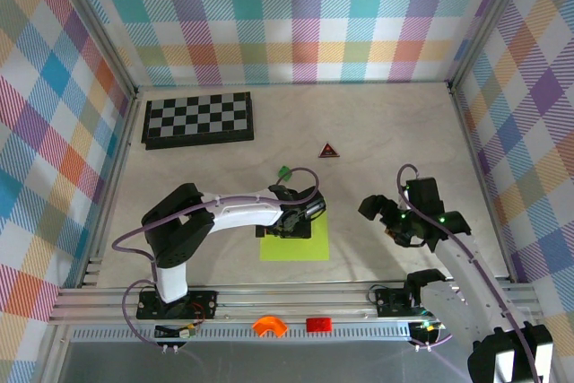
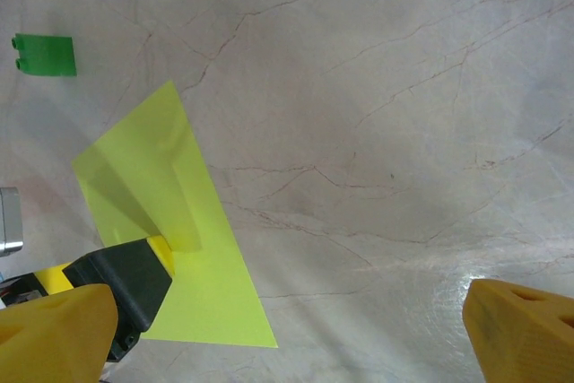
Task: Fold a paper plane with a square sheet of paper (pick it up from the middle)
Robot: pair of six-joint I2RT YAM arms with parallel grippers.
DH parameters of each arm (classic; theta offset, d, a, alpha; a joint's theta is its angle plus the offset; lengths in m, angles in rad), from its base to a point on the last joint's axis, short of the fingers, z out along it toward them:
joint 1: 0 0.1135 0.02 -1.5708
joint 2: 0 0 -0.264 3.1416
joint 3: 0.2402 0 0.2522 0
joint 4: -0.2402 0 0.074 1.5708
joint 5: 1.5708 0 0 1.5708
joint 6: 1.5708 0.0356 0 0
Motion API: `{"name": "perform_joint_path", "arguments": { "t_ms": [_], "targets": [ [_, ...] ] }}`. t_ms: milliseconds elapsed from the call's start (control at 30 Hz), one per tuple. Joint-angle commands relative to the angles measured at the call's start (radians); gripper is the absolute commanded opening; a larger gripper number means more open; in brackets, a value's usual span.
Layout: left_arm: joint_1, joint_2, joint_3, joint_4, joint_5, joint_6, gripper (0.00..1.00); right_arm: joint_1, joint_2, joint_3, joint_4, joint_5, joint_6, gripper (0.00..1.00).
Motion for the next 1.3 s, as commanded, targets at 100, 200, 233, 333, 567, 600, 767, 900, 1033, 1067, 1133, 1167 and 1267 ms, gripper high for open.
{"name": "perform_joint_path", "arguments": {
  "t_ms": [100, 200, 233, 333, 567, 600, 767, 900, 1033, 1067, 1133, 1167, 1267],
  "targets": [
    [0.001, -0.024, 0.043, -0.001, -0.004, 0.082, 1.00, -0.006, 0.005, -0.014, 0.048, -0.079, 0.008, 0.99],
    [0.004, -0.003, 0.082, -0.007, 0.009, 0.085, 1.00, -0.006, 0.018, -0.013, 0.051, -0.099, 0.002, 0.99],
    [0.004, 0.004, 0.096, -0.010, 0.010, 0.086, 1.00, -0.006, 0.020, -0.013, 0.050, -0.100, 0.001, 0.99],
    [0.005, 0.016, 0.114, -0.002, 0.018, 0.078, 1.00, -0.006, 0.016, -0.013, 0.044, -0.105, -0.003, 0.99],
    [0.015, 0.073, 0.163, -0.058, 0.010, 0.047, 1.00, -0.006, 0.009, -0.022, 0.049, -0.103, -0.002, 0.99],
    [0.017, 0.083, 0.164, -0.066, 0.008, 0.036, 1.00, -0.006, 0.012, -0.022, 0.052, -0.106, -0.002, 0.99],
    [0.017, 0.111, 0.153, -0.050, 0.015, 0.008, 1.00, -0.006, 0.030, -0.024, 0.060, -0.104, -0.009, 0.99],
    [0.017, 0.123, 0.125, -0.023, 0.036, -0.007, 1.00, -0.006, 0.035, -0.030, 0.060, -0.105, -0.014, 0.99],
    [0.016, 0.127, 0.089, -0.005, 0.057, -0.019, 1.00, -0.006, 0.033, -0.036, 0.054, -0.094, -0.019, 0.99],
    [0.014, 0.127, 0.076, 0.001, 0.059, -0.022, 1.00, -0.006, 0.033, -0.038, 0.053, -0.092, -0.019, 0.99],
    [0.011, 0.129, 0.054, 0.008, 0.060, -0.031, 0.99, -0.006, 0.031, -0.040, 0.050, -0.091, -0.023, 0.99],
    [0.011, 0.131, 0.043, 0.015, 0.068, -0.032, 0.99, -0.006, 0.031, -0.042, 0.048, -0.088, -0.024, 0.99],
    [0.005, 0.135, 0.014, 0.049, 0.089, -0.037, 0.97, -0.006, 0.031, -0.044, 0.047, -0.084, -0.025, 0.99]
  ]
}}
